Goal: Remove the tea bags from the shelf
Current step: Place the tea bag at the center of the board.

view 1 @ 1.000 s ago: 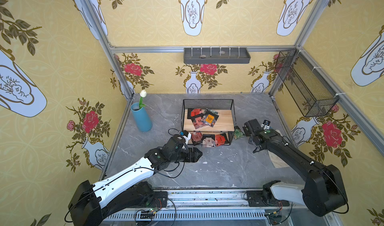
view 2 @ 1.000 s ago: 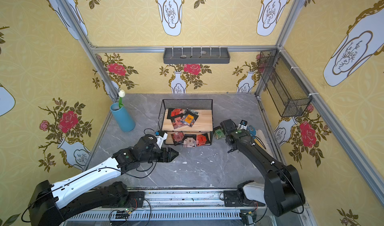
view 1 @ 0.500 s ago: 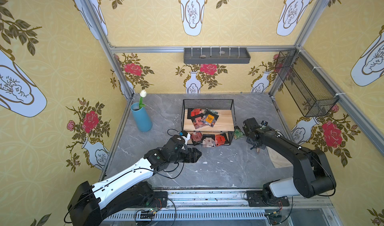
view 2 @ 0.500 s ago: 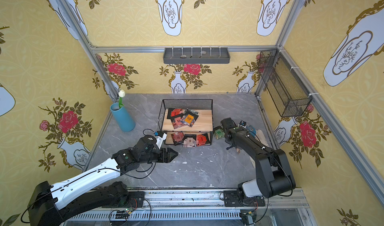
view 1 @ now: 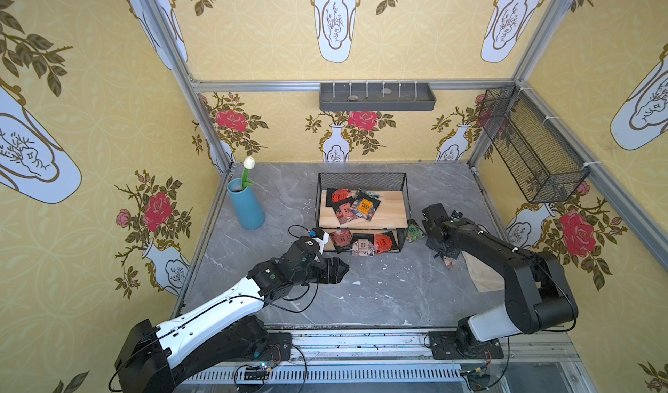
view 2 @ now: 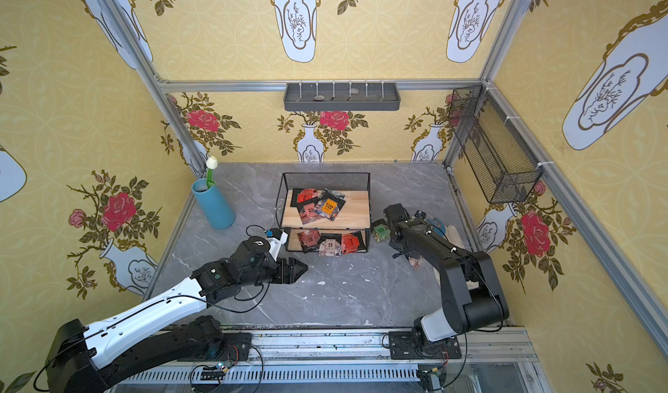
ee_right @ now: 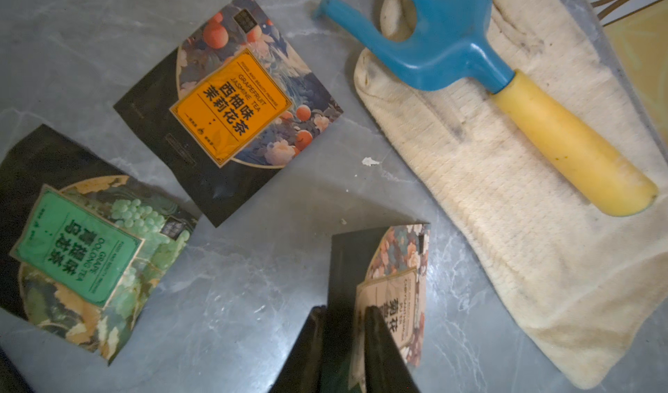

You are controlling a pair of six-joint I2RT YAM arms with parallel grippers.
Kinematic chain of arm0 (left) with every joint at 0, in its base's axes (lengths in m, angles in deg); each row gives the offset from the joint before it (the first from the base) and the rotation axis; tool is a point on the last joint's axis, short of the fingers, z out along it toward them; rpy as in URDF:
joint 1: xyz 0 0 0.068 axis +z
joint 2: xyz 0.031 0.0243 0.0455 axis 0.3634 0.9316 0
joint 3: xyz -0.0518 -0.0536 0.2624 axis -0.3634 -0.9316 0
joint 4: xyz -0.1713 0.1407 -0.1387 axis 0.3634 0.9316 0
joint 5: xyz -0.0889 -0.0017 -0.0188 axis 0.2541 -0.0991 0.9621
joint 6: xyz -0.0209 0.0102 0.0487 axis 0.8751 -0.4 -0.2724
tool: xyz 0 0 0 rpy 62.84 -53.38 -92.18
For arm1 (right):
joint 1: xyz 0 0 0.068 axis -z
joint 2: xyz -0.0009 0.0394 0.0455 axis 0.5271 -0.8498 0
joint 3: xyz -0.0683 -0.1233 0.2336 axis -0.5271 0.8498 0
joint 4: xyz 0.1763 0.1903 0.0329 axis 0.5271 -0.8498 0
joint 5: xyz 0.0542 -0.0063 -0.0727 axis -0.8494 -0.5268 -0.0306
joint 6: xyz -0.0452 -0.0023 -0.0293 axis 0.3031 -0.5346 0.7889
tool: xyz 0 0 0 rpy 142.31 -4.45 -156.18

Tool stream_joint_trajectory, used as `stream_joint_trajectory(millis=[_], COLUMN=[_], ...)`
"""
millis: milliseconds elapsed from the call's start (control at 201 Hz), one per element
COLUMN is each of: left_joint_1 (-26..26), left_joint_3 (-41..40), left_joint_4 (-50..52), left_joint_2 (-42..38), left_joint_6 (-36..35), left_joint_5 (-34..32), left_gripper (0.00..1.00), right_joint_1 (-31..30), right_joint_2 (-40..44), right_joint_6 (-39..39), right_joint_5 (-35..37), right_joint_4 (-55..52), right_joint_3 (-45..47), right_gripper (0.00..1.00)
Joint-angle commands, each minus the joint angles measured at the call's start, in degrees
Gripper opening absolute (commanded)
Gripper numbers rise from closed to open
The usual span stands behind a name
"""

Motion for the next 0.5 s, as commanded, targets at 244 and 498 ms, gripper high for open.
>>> stream_joint_trajectory(millis=[244, 498], left_joint_1=[0.02, 0.02], left_joint_3=[-0.22, -0.05], left_joint_4=[-0.68, -0.07], left_joint_2=[-0.07, -0.71], left_joint_6=[0.26, 0.26], left_joint_5=[-0.56, -0.86], left_gripper=[0.85, 0.85], right_joint_1=[0.00, -0.18], right_joint_2=[2.60, 7.26], right_joint_6=[0.39, 1.65], right_joint_5=[-2.07, -2.80], right_joint_4=[1.00, 0.80], right_joint_3=[-0.55, -1.02], right_gripper=[0.38, 0.44])
